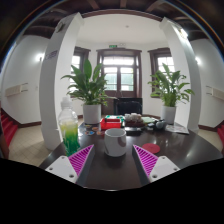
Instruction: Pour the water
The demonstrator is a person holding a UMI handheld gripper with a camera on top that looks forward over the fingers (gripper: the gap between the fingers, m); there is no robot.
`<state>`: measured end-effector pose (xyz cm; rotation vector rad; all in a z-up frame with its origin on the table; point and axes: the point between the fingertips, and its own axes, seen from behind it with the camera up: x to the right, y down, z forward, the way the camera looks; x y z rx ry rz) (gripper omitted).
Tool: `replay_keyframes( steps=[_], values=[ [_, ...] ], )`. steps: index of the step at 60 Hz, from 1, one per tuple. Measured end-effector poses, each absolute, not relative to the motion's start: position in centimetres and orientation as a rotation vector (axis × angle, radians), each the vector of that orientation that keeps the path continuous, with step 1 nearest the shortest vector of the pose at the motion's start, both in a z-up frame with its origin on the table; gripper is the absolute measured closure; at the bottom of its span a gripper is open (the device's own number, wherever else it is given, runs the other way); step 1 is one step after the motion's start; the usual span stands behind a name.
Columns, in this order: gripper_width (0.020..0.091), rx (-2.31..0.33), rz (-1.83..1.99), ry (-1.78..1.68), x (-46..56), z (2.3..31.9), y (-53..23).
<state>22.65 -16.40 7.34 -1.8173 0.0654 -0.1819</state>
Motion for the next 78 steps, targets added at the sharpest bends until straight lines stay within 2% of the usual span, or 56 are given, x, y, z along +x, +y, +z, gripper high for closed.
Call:
replay_keyframes(
  steps=[24, 49, 51, 54, 56, 58, 66, 67, 70, 78],
  values=[
    [0.033, -1.79, -0.022, 0.004, 9.3, 5.1, -10.5],
    [0.0349, -1.774, 0.006, 0.013, 7.9, 4.6, -3.1],
    [0.0362, -1.777, -0.001, 0.017, 8.1, 4.4, -2.7],
    [0.0424, -1.788, -0.018, 0.018, 8.4, 3.8, -2.3],
    [0.053, -1.787, -0.037, 0.011, 8.7, 3.7, -2.0],
    [0.0602, -1.79, -0.048, -0.003, 8.8, 3.5, -1.7],
    [0.0686, -1.779, -0.114, -0.043, 8.7, 4.0, -1.9],
    [0.0721, -1.775, -0.114, -0.042, 8.8, 3.5, -1.9],
    [0.0751, -1.768, -0.098, -0.04, 8.8, 3.5, -1.8],
    [0.0751, -1.757, -0.058, -0.027, 8.9, 3.4, -1.3]
  ],
)
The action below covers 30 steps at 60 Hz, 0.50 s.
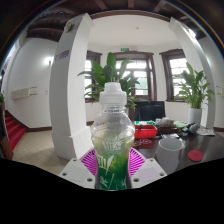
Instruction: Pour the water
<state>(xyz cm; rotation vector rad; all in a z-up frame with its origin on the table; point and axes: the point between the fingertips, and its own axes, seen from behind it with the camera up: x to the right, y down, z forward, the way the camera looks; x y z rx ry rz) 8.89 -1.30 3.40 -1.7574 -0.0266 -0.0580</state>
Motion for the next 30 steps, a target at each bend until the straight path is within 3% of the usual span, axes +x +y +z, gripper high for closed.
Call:
replay_keyframes(
  steps=[11, 30],
  values=[
    [0.0753, -1.776, -0.009, 0.033, 9.1, 3.6, -1.4],
    [0.0753, -1.568, 0.664, 0.723, 9.8, 8.4, 2.5]
  ],
)
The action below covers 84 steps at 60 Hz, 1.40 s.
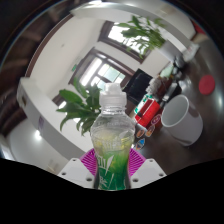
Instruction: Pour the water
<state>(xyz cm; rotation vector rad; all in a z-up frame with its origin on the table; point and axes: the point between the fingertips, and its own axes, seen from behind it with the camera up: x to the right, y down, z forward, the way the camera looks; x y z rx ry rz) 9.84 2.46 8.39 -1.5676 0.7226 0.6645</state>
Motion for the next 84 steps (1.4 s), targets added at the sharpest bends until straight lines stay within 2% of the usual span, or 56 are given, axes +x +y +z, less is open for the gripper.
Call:
replay_keyframes(
  steps=[12, 31, 42, 53, 61, 74, 80, 84],
  values=[
    [0.0753, -1.314, 1.027, 1.123, 12.0, 9.3, 4.2],
    [0.0753, -0.869, 1.432, 1.467, 14.3, 14.1, 5.1],
    [0.0754, -0.723, 1.517, 1.587, 15.7, 14.1, 4.9],
    [0.0742, -0.794, 1.492, 1.551, 15.4, 14.2, 4.5],
    [0.074, -0.962, 1.373, 1.462, 14.5, 14.1, 4.7],
    [0.0742, -1.53, 0.796, 0.848, 14.2, 16.0, 5.6],
    [0.0744, -1.641, 0.469, 0.554, 16.2, 18.3, 5.6],
    [0.0742, -1.686, 0.242, 0.382, 19.0, 18.8, 5.3]
  ],
)
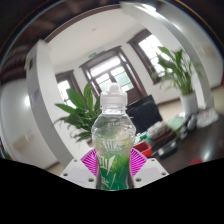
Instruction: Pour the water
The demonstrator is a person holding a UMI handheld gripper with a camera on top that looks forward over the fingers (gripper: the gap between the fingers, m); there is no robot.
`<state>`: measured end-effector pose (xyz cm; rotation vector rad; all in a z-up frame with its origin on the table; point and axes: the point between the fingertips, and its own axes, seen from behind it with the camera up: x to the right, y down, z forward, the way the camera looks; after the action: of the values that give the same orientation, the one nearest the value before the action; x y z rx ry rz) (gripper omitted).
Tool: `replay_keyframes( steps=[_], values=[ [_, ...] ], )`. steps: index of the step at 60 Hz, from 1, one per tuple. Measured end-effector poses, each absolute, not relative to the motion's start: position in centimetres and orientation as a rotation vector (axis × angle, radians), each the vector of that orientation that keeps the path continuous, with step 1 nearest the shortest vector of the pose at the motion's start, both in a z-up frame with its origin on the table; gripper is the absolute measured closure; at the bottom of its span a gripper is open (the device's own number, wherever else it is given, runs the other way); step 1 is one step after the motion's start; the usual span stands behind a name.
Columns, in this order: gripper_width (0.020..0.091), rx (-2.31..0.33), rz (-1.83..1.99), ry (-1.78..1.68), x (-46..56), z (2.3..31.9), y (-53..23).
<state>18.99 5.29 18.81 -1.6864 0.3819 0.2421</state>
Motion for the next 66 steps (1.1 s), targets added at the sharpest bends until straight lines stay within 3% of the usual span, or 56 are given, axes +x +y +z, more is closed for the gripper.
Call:
replay_keyframes(
  steps=[9, 18, 31, 45, 61, 66],
  values=[
    [0.0743, -1.738, -0.176, 0.202, 25.5, 21.0, 5.3],
    [0.0737, -1.714, -0.307, 0.205, 32.3, 20.6, 3.9],
    [0.0738, -1.812, -0.426, 0.287, 41.2, 13.4, 1.5],
    [0.0735, -1.898, -0.405, 0.305, 43.9, 5.6, 0.2],
    [0.0733, -1.848, -0.382, 0.297, 43.6, 5.7, -0.8],
    [0.0674, -1.855, -0.38, 0.292, 43.5, 5.6, -1.1]
  ],
)
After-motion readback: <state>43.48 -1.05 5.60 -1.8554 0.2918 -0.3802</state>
